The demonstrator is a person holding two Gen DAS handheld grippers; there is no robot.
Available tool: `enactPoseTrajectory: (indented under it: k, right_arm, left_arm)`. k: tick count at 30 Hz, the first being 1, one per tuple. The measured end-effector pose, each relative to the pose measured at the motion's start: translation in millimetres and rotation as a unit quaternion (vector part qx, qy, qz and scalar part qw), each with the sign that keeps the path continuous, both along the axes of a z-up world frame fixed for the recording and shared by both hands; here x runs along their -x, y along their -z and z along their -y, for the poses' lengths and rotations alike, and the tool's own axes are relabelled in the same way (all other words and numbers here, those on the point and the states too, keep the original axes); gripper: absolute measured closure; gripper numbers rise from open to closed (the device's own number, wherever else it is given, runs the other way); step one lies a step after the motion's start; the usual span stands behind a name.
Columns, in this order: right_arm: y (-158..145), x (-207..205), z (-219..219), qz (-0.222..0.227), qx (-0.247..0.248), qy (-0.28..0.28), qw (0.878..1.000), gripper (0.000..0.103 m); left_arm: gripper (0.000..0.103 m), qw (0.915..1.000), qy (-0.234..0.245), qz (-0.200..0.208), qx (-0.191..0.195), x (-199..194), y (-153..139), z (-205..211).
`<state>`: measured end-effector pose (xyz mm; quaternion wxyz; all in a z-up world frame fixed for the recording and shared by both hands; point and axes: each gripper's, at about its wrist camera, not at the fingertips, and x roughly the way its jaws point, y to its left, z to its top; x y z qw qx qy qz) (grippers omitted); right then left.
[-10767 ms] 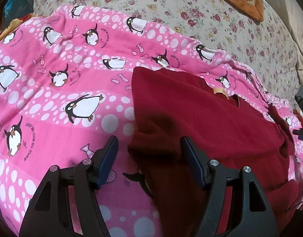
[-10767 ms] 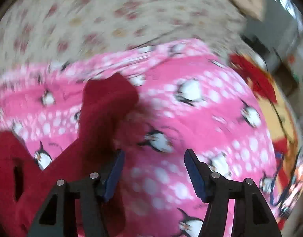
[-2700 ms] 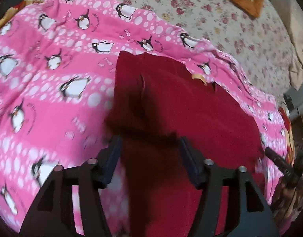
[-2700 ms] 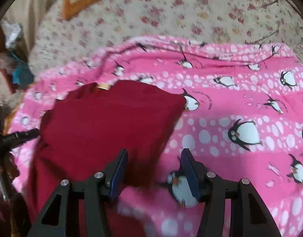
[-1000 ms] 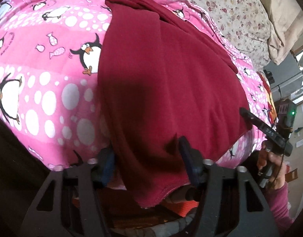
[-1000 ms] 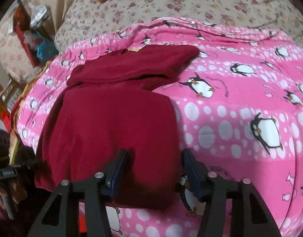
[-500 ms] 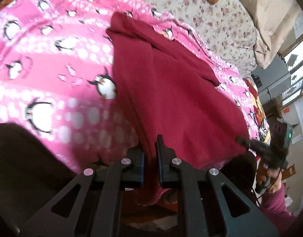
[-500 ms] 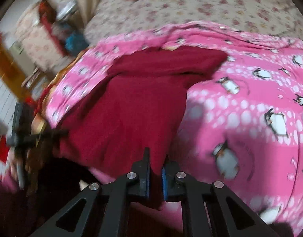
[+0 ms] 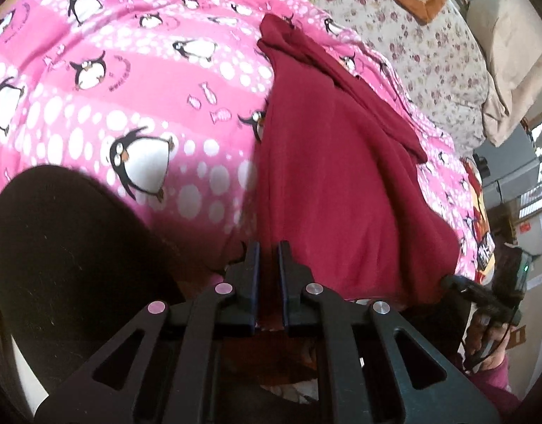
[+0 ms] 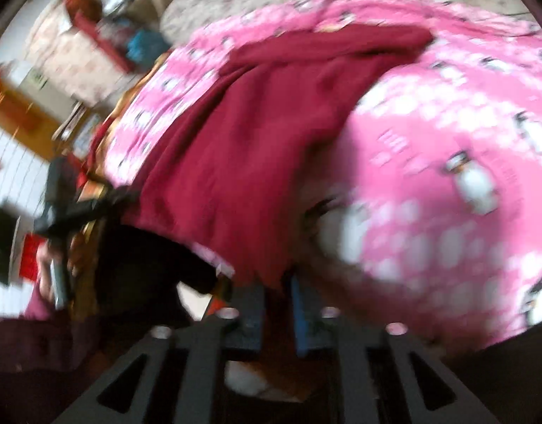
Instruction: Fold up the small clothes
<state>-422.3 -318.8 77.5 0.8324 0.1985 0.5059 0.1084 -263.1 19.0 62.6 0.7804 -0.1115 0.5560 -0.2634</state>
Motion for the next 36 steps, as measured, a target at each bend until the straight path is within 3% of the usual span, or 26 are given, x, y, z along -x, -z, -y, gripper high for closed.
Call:
enactPoseTrajectory:
  k: [2,5,10,13,16,19,24,28,33,36]
  right_arm:
    - [-13.0,-3.6,14.2,0.017,0.008,0.023,1.000,0.048]
    - [-31.9,-14.0,32.9,0.042,0.024,0.058,0.997,0.046]
    - [-40.1,-64.0,45.0,0.067,0.123,0.110,0.984,0.046]
    - [-20.9,-111.2,60.3,0.053,0.129,0.149,0.979,0.046]
    - [-1.0,-138.5,78.7,0.034,0.106,0.191,0.975,0.046]
    - [13.7,-155.9,87.7,0.035,0.099,0.224,0.969,0.046]
    - [18.1,-168.3,86.4,0.070,0.142,0.237,0.959,0.081]
    - [10.6,-175.3,77.4,0.084,0.207,0.206,0.953,0.087]
    - [-12.9,-181.5,66.7,0.102,0.335,0.169,0.921,0.089]
    - [-18.8,-183.4,79.2,0.098,0.368,0.173,0.908,0.090]
  left_arm:
    - [0.077,1.0000,-0.001,0.005,0.000,-3.9,-4.2,0.4]
    - [0.059,0.9997,-0.009,0.018,0.010,-10.4,-14.0,-1.4]
    - [0.058,0.9997,-0.017,0.003,0.016,-28.3,-12.4,5.9]
    - [0.058,0.9996,-0.009,-0.003,0.028,-31.2,-14.5,12.7]
    - [0.058,0.9998,-0.002,0.013,0.014,-31.3,-16.8,17.4]
    - [0.058,0.9999,-0.007,0.002,0.010,-36.2,-9.1,17.2]
    - [0.058,0.9995,-0.019,-0.021,0.014,-45.8,3.2,17.5]
    - [0.058,0.9993,-0.029,-0.019,0.013,-51.6,2.1,15.7]
    - [0.058,0.9989,-0.042,-0.020,0.011,-58.2,2.6,9.0]
    - [0.058,0.9987,-0.045,-0.021,0.008,-58.6,5.1,5.2]
